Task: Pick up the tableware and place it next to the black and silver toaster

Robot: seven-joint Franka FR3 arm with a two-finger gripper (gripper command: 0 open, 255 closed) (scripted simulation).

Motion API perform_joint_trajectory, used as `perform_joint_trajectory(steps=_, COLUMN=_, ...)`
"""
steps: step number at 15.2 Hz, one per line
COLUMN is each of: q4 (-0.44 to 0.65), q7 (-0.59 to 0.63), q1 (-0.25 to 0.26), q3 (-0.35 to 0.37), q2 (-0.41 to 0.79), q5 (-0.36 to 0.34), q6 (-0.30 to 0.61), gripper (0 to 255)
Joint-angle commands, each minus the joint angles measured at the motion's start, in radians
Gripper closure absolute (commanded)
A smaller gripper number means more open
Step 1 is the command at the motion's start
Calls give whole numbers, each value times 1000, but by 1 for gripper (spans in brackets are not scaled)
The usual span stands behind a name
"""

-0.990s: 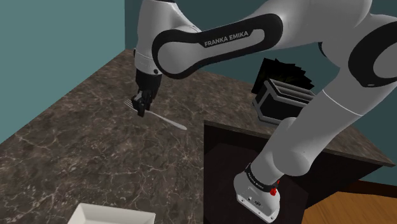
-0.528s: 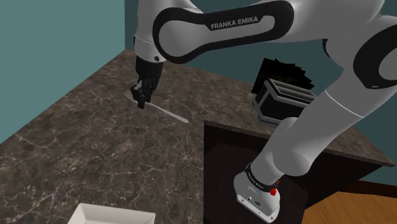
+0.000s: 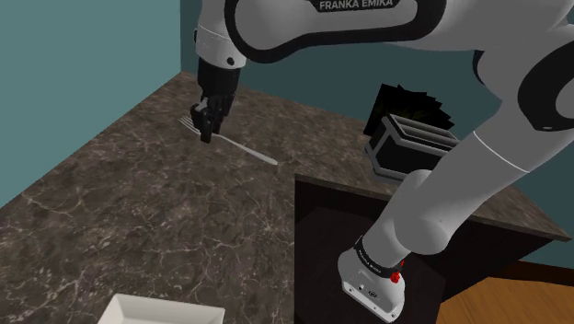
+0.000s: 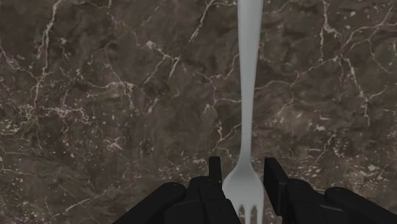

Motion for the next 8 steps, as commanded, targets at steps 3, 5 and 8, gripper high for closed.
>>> perform_joint_trajectory(steps=3, q4=50, q7=0, q1=-1, q3=-2, q2=-5, q5=0, q6=-55, gripper=255)
perform_joint_trajectory(steps=5, q4=75, q7=0, q1=-2, q3=-3, q2=-7, q5=0, q6=-82, gripper=255)
perform_joint_trajectory(steps=8, q4=113, q7=0, q1=-3, q3=-5, q2=-8, q5=0, q6=-122, gripper=255)
